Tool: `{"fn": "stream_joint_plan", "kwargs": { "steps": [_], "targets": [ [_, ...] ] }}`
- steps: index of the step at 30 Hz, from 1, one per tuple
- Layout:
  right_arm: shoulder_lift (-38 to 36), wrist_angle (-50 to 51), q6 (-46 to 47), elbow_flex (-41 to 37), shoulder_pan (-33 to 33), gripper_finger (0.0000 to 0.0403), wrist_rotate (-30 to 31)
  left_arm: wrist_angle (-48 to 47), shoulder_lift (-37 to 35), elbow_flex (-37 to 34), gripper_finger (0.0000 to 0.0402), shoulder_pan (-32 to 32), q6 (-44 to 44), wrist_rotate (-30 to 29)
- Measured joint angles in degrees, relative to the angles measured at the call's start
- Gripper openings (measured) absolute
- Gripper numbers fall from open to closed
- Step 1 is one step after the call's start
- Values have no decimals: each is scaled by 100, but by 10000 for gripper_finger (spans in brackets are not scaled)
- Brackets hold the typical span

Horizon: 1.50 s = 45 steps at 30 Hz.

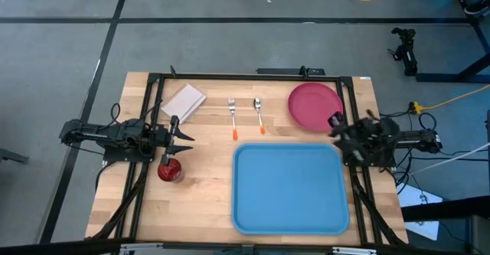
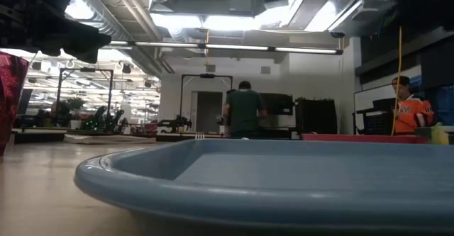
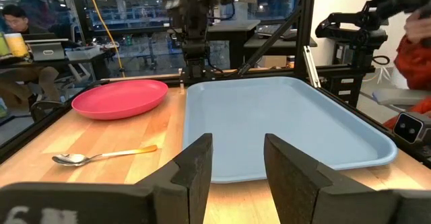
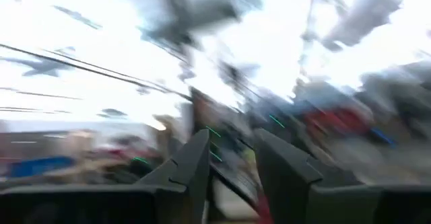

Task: Pick and place plate/cup/fork/spoon on tray
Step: Put the pink plate on the blue tray

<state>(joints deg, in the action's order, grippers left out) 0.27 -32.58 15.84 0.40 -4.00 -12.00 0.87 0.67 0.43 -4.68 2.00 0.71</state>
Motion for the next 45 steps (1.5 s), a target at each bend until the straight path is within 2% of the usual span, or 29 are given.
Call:
{"fn": "stream_joint_plan", "kwargs": {
  "steps": [3, 5, 7, 10, 12, 13, 15, 18, 20, 24, 30, 34, 37, 41, 45],
  "targets": [
    [0, -1050, -262, 0, -103, 124, -907, 2, 0, -2, 127, 2, 0, 0],
    [-2, -1441, -413, 80, -161, 124, -1008, 2, 2, 0, 127, 0, -2, -2],
    [0, -1205, -593, 394, -168, 124, -785, 1, 1, -1, 127, 1, -1, -1],
    [192, 242, -1053, 1198, -165, 124, -216, 1, 0, -1, 127, 1, -1, -1],
    [495, 1558, -1438, 1832, -166, 124, 569, 0, 0, 0, 127, 0, 0, 0],
    [693, 2262, -1624, 2189, -165, 124, 1184, 0, 2, -2, 127, 2, 0, -2],
    [1123, 3566, -1782, 2755, -165, 124, 2820, 1, 2, 0, 127, 0, 0, 0],
    [1840, 5040, -1121, 3175, -158, 124, 5229, 1, 0, -1, 127, 1, 0, -2],
    [2245, 5602, -423, 3245, -142, 124, 5846, 1, 1, -2, 127, 1, -1, -2],
    [2866, 5864, 275, 3106, -54, 124, 5453, 0, 0, 0, 127, 2, 0, -2],
    [3513, 5810, 457, 3233, 277, 124, 5282, 1, 1, -1, 127, 2, 0, -2],
    [3821, 5836, 511, 3289, 658, 124, 5240, 2, 0, -2, 127, 2, 0, -2],
    [4026, 5835, 513, 3294, 1020, 124, 4993, 2, 1, -1, 127, 1, 0, -2],
    [4345, 5868, 672, 3294, 1550, 124, 4442, 1, 1, 0, 127, 0, 0, -2],
    [4728, 6153, 904, 3296, 2031, 124, 3425, 2, 0, 0, 127, 0, 0, -2]
  ]
}}
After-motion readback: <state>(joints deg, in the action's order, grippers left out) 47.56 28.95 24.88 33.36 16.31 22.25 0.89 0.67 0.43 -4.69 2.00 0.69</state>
